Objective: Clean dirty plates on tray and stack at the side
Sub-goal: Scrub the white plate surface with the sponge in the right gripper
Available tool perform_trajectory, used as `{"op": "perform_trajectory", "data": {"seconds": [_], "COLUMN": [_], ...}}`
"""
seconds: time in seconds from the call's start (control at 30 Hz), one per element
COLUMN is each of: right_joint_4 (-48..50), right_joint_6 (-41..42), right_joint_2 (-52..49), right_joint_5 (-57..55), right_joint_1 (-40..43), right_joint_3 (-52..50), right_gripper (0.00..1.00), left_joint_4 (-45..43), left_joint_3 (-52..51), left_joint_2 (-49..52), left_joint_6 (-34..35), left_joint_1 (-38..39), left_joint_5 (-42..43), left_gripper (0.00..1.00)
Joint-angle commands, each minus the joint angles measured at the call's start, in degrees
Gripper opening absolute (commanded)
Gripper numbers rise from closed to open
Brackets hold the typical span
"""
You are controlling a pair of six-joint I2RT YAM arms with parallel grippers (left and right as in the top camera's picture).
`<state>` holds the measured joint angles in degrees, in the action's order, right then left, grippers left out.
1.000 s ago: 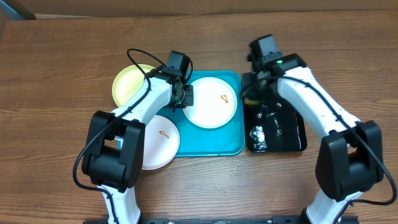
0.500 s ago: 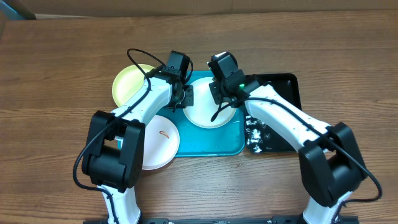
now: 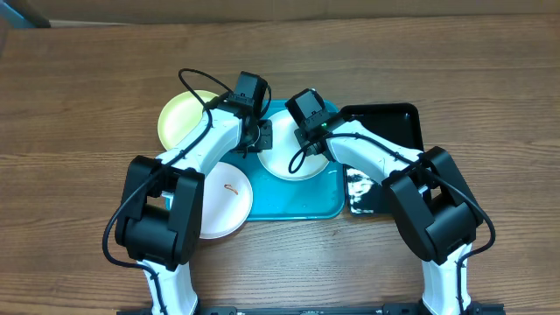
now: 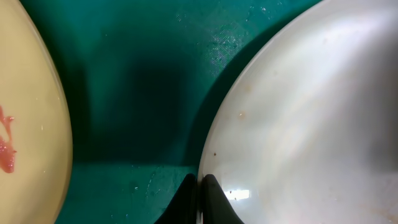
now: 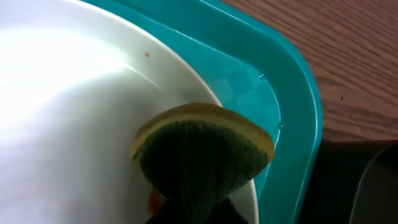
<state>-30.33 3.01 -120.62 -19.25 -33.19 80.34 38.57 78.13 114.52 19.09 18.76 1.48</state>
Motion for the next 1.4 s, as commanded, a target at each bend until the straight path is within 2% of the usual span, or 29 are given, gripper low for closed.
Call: {"op": "perform_trajectory", "data": {"seconds": [0.0,0.1,0.27,0.5,0.9,1.07,1.27,1.37], "right_joint_4": [-1.97,-3.02,-3.21,-3.13,-2.78,-4.61,-15.45,-18.64], "right_joint_6": [1.25,3.02,3.19,4.68,4.02,4.07,4.04,4.00], "right_joint_2": [-1.46,-1.46,-1.88,-1.88,1.62,8.76,12.41,12.35], "right_joint_5": [0.02,3.30,17.88,30.27,67.04,66.10,54.58,54.88], "right_joint_1": [-0.07,0.24,2.05,5.31,13.11,17.35,23.65,25.09], "right_joint_3": [-0.42,-0.42,-0.52,-0.55,6.51,8.63,8.63,8.26], "right_gripper": [0.04,0.04,0.04,0.04,0.04,0.04,0.04,0.04], "left_joint_4": [0.42,0.42,0.39,0.39,0.46,0.59,0.59,0.61], "left_joint_3": [-0.35,-0.35,-0.35,-0.35,-0.35,-0.35,-0.35,-0.35], "left_joint_2": [0.50,0.50,0.50,0.50,0.50,0.50,0.50,0.50], "left_joint_6": [-1.51,-1.51,-1.51,-1.53,-1.53,-1.53,-1.53,-1.53], "left_joint_1": [0.02,0.02,0.02,0.02,0.02,0.02,0.02,0.02], "left_joint_5": [0.04,0.04,0.04,0.04,0.04,0.04,0.04,0.04], "left_gripper": [0.04,0.05,0.04,0.05,0.05,0.09,0.19,0.21]}}
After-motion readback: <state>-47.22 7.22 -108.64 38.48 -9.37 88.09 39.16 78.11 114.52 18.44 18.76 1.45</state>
